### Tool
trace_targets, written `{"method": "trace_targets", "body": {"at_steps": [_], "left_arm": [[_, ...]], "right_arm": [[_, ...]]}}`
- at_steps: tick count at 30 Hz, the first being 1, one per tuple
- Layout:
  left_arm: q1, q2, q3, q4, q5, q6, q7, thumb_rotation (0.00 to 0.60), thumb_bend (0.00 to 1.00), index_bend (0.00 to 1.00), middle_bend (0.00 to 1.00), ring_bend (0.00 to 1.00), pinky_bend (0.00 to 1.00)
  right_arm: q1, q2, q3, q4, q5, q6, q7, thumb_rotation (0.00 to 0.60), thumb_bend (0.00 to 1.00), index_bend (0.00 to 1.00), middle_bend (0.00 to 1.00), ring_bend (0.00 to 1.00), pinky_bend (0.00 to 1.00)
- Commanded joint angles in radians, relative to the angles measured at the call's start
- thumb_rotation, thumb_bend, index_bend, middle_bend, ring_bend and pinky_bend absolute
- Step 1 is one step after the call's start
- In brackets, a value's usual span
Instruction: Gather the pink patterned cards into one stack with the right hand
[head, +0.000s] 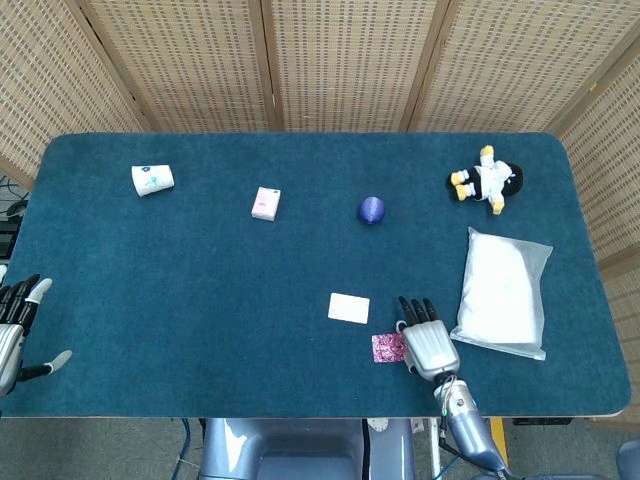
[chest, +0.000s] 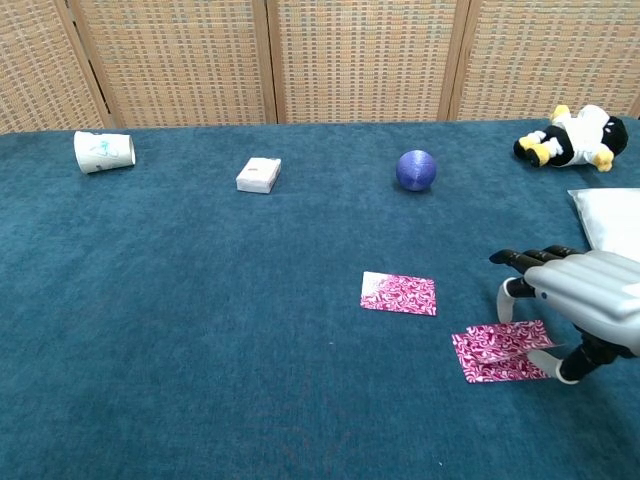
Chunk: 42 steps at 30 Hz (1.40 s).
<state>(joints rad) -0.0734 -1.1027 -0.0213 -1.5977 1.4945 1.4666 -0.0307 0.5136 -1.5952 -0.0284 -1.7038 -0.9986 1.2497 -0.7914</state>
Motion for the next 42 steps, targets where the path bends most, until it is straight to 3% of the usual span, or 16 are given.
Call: {"method": "trace_targets", "body": {"at_steps": [1, 8, 14, 35, 42], "left_arm": [[0.000, 0.000, 0.000, 0.000, 0.000, 0.000, 0.000, 0.600, 0.00, 0.00, 0.00, 0.00, 0.00], [0.000, 0.000, 0.000, 0.001, 0.001, 0.000, -0.003, 0.600, 0.00, 0.00, 0.00, 0.00, 0.00], [0.000, 0.001, 0.001, 0.001, 0.002, 0.000, -0.004, 0.600, 0.00, 0.00, 0.00, 0.00, 0.00], [0.000, 0.000, 0.001, 0.003, 0.003, 0.001, -0.007, 0.600, 0.00, 0.00, 0.00, 0.00, 0.00], [0.000, 0.000, 0.001, 0.003, 0.003, 0.002, -0.006, 0.600, 0.00, 0.00, 0.00, 0.00, 0.00]], "right_arm": [[-0.003, -0.008, 0.007, 0.003, 0.010, 0.004, -0.009, 0.600, 0.44, 0.48, 0.00, 0.00, 0.03], [-0.009, -0.026, 0.021, 0.001, 0.043, 0.006, -0.031, 0.600, 0.39, 0.47, 0.00, 0.00, 0.03], [-0.008, -0.019, 0.019, -0.020, 0.056, 0.000, -0.052, 0.600, 0.26, 0.35, 0.00, 0.00, 0.03], [-0.009, -0.017, 0.044, -0.027, 0.065, 0.002, -0.053, 0.600, 0.26, 0.31, 0.00, 0.00, 0.03], [-0.012, 0.028, 0.061, -0.120, 0.040, 0.026, -0.038, 0.600, 0.26, 0.31, 0.00, 0.00, 0.03]]}}
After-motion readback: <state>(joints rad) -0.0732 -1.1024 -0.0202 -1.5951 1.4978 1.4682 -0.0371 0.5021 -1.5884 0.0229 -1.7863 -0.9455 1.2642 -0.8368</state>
